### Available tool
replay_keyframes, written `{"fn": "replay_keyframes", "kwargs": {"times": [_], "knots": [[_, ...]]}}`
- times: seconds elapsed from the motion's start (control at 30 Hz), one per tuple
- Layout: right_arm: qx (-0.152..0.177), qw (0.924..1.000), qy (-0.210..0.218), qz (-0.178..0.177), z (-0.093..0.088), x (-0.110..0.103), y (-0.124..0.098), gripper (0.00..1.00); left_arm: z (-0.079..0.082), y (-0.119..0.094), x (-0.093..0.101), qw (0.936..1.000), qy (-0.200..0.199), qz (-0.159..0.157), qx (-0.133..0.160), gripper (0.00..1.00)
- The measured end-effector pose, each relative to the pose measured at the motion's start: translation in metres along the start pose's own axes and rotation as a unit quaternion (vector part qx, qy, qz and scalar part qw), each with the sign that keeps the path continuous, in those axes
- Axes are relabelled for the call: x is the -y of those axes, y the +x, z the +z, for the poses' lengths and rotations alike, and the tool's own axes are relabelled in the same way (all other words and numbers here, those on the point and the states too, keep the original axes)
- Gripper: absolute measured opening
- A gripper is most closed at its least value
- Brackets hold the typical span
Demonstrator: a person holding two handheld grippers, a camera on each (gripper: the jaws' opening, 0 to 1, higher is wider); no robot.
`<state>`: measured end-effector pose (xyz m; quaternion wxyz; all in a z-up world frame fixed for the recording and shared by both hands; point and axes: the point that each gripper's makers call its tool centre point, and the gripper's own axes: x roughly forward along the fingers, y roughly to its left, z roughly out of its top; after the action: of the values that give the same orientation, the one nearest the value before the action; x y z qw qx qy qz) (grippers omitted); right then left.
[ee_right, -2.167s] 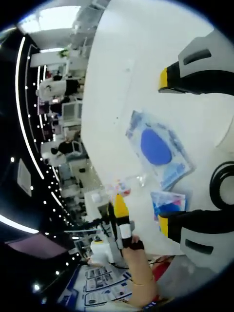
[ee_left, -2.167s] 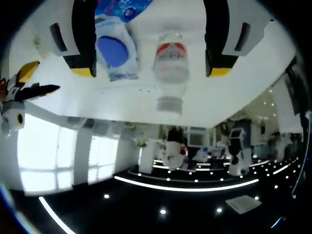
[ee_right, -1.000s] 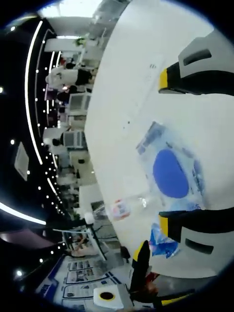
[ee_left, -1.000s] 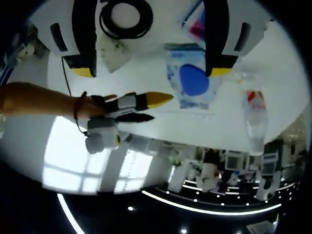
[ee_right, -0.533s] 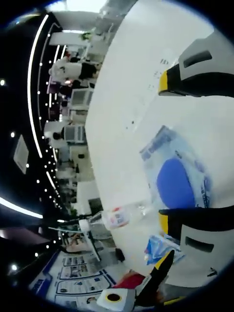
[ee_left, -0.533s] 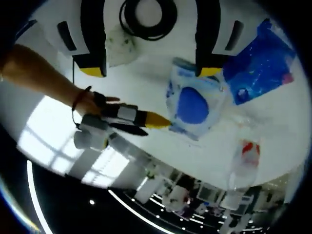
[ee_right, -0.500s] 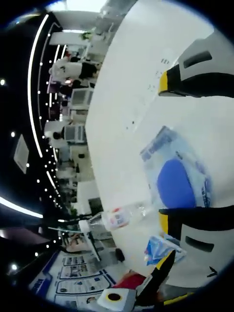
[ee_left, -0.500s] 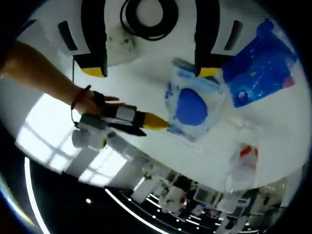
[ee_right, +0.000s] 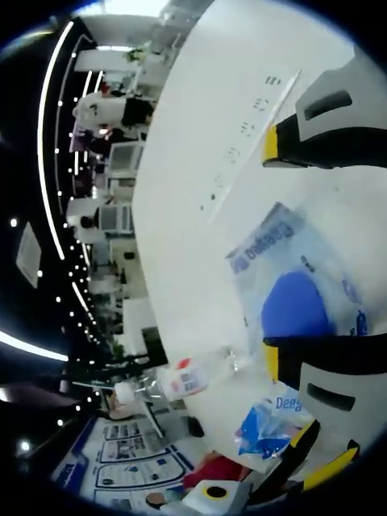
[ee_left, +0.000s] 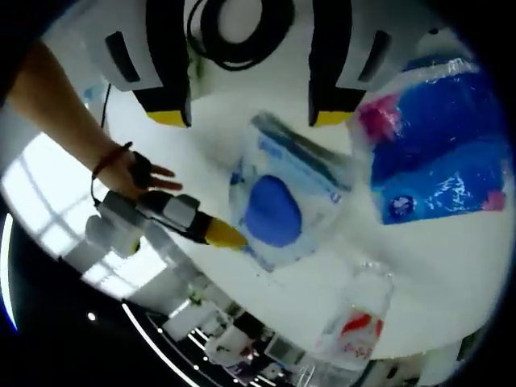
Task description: Arrange the tabletop items into an orderly group along one side of the table until the central work area is clear of visible clutter.
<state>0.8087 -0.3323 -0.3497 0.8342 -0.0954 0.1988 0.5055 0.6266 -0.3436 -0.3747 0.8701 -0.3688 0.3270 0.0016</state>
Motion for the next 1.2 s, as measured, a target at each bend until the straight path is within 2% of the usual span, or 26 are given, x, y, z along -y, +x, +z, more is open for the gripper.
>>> {"fn": "replay_keyframes", "kwargs": {"times": [0.07,0.17,0.23,0.43,0.5,0.6,0.7,0.77,0.9,0.97,1.03,1.07,1.2], "knots": [[0.002,1.0000,0.002,0.000,0.001,0.002,0.004,0.81,0.002,0.002,0.000,1.0000,-0.005,0.002,0.003,0.48],[-0.035,0.9990,-0.027,0.008,-0.008,0.004,0.008,0.74,0.005,0.005,0.000,0.9996,-0.026,0.007,0.009,0.46],[-0.031,0.9991,-0.026,0.010,-0.006,0.004,0.012,0.68,0.004,0.006,-0.001,0.9994,-0.032,0.010,0.006,0.44],[-0.051,0.9982,-0.029,0.008,-0.015,0.007,0.017,0.54,0.004,0.008,-0.005,0.9984,-0.052,0.022,0.011,0.37],[-0.056,0.9977,-0.038,0.012,-0.017,0.004,0.017,0.50,0.004,0.009,-0.004,0.9966,-0.081,0.011,0.012,0.36],[-0.065,0.9966,-0.051,0.007,-0.020,0.005,0.016,0.45,0.002,0.012,-0.008,0.9958,-0.089,0.017,0.008,0.30],[-0.083,0.9951,-0.053,-0.009,-0.026,0.014,0.014,0.38,0.001,0.014,-0.010,0.9923,-0.123,0.019,0.005,0.25],[-0.085,0.9941,-0.065,-0.020,-0.025,0.017,0.014,0.31,0.003,0.017,-0.010,0.9920,-0.125,0.018,0.006,0.24],[-0.089,0.9933,-0.071,-0.021,-0.025,0.017,0.014,0.28,0.004,0.018,-0.012,0.9905,-0.135,0.024,0.009,0.20],[-0.090,0.9925,-0.080,-0.022,-0.026,0.020,0.014,0.25,0.003,0.019,-0.014,0.9904,-0.136,0.027,0.005,0.16],[-0.091,0.9922,-0.083,-0.024,-0.025,0.024,0.015,0.18,-0.006,0.021,-0.014,0.9917,-0.125,0.022,-0.020,0.10],[-0.091,0.9919,-0.083,-0.029,-0.025,0.026,0.014,0.15,-0.006,0.021,-0.012,0.9889,-0.147,0.015,-0.015,0.10],[-0.094,0.9917,-0.082,-0.031,-0.025,0.027,0.015,0.13,-0.006,0.021,-0.013,0.9894,-0.143,0.015,-0.015,0.09]]}}
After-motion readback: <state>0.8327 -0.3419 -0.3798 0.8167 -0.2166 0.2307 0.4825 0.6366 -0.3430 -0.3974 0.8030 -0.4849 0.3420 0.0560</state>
